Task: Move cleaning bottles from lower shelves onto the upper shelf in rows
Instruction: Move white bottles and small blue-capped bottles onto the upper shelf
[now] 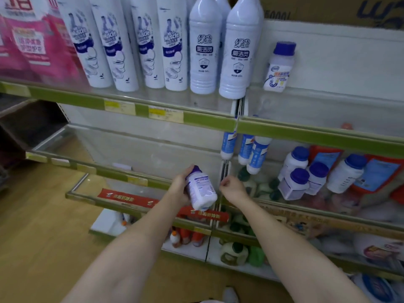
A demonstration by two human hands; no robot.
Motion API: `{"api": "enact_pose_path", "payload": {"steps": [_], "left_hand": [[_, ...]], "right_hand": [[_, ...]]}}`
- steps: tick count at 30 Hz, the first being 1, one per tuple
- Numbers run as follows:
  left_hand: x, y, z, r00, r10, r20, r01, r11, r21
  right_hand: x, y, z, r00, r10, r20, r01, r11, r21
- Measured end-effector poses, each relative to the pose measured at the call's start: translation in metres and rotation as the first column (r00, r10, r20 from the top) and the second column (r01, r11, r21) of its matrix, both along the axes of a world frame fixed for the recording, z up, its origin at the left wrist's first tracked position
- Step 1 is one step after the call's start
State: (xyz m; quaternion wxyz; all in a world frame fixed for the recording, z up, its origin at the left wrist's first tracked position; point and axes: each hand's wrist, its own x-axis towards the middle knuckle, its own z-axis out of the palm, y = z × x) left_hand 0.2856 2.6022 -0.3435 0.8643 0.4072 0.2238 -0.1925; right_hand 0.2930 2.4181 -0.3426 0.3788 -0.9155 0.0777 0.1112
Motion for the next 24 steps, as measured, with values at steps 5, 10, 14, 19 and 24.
{"api": "enact_pose_path", "payload": {"steps": [5, 10, 14, 19, 24], "left_hand": [[-0.023, 0.009, -0.008, 0.996, -0.076, 0.045, 0.081, 0.986, -0.147], [-0.035, 0.02, -0.014, 0.992, -0.105, 0.071, 0.116, 0.977, -0.18], [-0.048, 0.03, -0.017, 0.988, -0.148, 0.034, 0.151, 0.983, -0.109], [-0.054, 0.043, -0.021, 0.972, -0.232, 0.036, 0.225, 0.964, 0.139], [-0.052, 0.055, -0.027, 0.97, -0.235, -0.057, 0.242, 0.953, 0.182]], "right_hand": [[-0.03, 0.014, 0.001, 1.0, 0.01, -0.002, -0.01, 1.0, 0.026], [-0.049, 0.022, 0.002, 1.0, -0.018, -0.001, 0.018, 1.0, 0.012], [-0.063, 0.026, 0.001, 0.998, -0.058, 0.015, 0.059, 0.998, -0.022], [-0.073, 0.037, -0.002, 0.998, -0.067, -0.008, 0.067, 0.997, -0.023], [-0.074, 0.052, 0.0, 1.0, -0.023, -0.013, 0.022, 0.999, -0.034]]}}
